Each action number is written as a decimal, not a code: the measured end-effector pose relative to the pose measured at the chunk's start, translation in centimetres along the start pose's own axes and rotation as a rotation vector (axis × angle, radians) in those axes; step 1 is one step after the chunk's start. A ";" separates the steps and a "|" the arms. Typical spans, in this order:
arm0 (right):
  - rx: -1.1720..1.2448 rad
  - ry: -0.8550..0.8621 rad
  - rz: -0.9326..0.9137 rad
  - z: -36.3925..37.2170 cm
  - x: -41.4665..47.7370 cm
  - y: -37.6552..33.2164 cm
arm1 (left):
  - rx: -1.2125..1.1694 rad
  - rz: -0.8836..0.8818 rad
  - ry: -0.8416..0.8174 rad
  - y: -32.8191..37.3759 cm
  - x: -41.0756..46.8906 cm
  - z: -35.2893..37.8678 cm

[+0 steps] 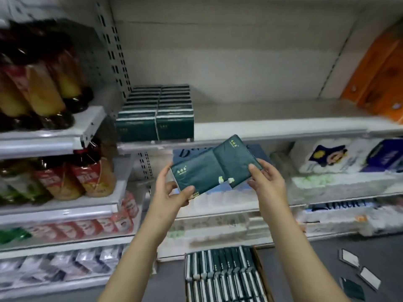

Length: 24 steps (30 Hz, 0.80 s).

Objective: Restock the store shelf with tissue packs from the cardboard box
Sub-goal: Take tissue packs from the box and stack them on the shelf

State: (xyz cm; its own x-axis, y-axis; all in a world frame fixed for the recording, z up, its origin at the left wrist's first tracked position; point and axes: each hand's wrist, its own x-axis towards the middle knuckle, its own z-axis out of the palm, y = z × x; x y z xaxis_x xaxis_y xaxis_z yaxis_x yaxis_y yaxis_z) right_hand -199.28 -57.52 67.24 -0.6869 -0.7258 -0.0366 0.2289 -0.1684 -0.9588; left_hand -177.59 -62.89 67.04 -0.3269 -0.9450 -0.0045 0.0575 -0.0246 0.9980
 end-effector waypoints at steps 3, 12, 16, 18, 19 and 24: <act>0.042 -0.051 -0.037 0.6 2.1 -2.3 | 0.013 0.080 0.016 2.5 1.9 0.5; 0.057 -0.244 -0.086 1.6 8.2 -6.9 | 0.063 0.254 0.095 8.7 6.6 2.6; 0.012 -0.263 -0.078 3.4 10.4 -7.0 | 0.118 0.298 0.114 11.3 9.2 1.3; -0.004 -0.256 -0.078 4.5 11.8 -6.8 | 0.145 0.293 0.125 12.2 11.4 0.1; -0.011 -0.243 -0.076 5.0 12.6 -6.6 | 0.154 0.292 0.138 12.5 12.5 -0.4; -0.049 -0.211 -0.085 8.2 17.1 -6.1 | 0.197 0.295 0.151 12.8 19.0 -2.2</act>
State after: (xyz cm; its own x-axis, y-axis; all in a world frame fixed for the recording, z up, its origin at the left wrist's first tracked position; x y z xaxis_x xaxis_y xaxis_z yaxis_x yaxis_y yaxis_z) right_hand -206.81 -74.39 74.73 -0.5414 -0.8348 0.1002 0.1391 -0.2064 -0.9685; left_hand -180.98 -81.85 79.57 -0.1794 -0.9399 0.2906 -0.0586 0.3051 0.9505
